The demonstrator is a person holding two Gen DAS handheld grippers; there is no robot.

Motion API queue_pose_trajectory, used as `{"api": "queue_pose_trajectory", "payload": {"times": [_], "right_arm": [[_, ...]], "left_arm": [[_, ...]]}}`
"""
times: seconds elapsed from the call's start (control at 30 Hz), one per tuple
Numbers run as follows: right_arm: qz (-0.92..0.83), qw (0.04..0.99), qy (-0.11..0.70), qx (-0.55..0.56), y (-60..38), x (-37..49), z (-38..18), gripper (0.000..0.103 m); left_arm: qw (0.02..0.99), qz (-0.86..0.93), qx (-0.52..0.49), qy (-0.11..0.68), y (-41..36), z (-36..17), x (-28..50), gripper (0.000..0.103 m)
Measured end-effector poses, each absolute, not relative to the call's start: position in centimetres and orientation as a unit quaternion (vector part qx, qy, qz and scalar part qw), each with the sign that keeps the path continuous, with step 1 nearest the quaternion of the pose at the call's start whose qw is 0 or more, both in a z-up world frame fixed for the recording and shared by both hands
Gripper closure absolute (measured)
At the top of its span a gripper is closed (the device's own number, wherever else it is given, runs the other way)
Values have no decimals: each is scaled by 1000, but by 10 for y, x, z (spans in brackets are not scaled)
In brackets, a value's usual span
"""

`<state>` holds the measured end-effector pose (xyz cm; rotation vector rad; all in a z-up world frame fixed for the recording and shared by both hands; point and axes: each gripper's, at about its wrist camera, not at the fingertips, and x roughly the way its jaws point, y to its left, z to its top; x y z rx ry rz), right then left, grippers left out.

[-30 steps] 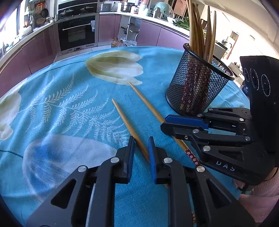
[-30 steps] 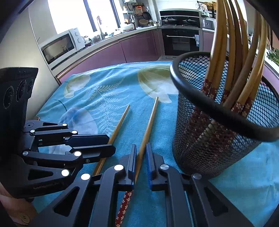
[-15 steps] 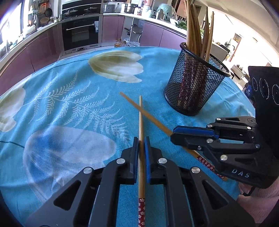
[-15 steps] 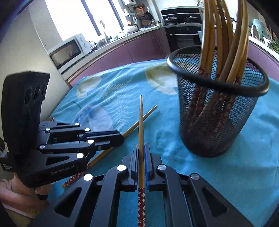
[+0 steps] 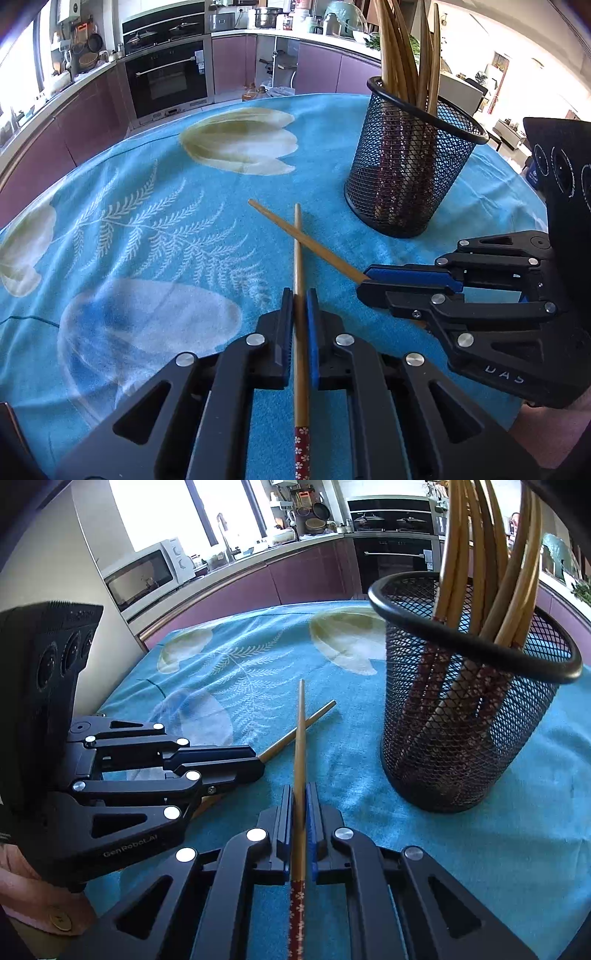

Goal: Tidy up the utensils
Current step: 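Lift both chopsticks upright and carry them toward the mesh cup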

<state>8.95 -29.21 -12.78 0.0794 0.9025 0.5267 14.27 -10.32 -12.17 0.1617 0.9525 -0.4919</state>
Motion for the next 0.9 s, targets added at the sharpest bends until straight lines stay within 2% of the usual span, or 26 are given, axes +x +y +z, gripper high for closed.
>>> {"api": "queue_pose_trajectory", "payload": {"times": [0.6, 0.9], "right_arm": [[266, 894, 351, 79, -323, 69, -77, 97], [268, 892, 354, 76, -322, 68, -79, 97]], "left_arm": [[868, -272, 23, 414, -86, -77, 132, 96], [875, -288, 12, 390, -84, -57, 122, 96]]}}
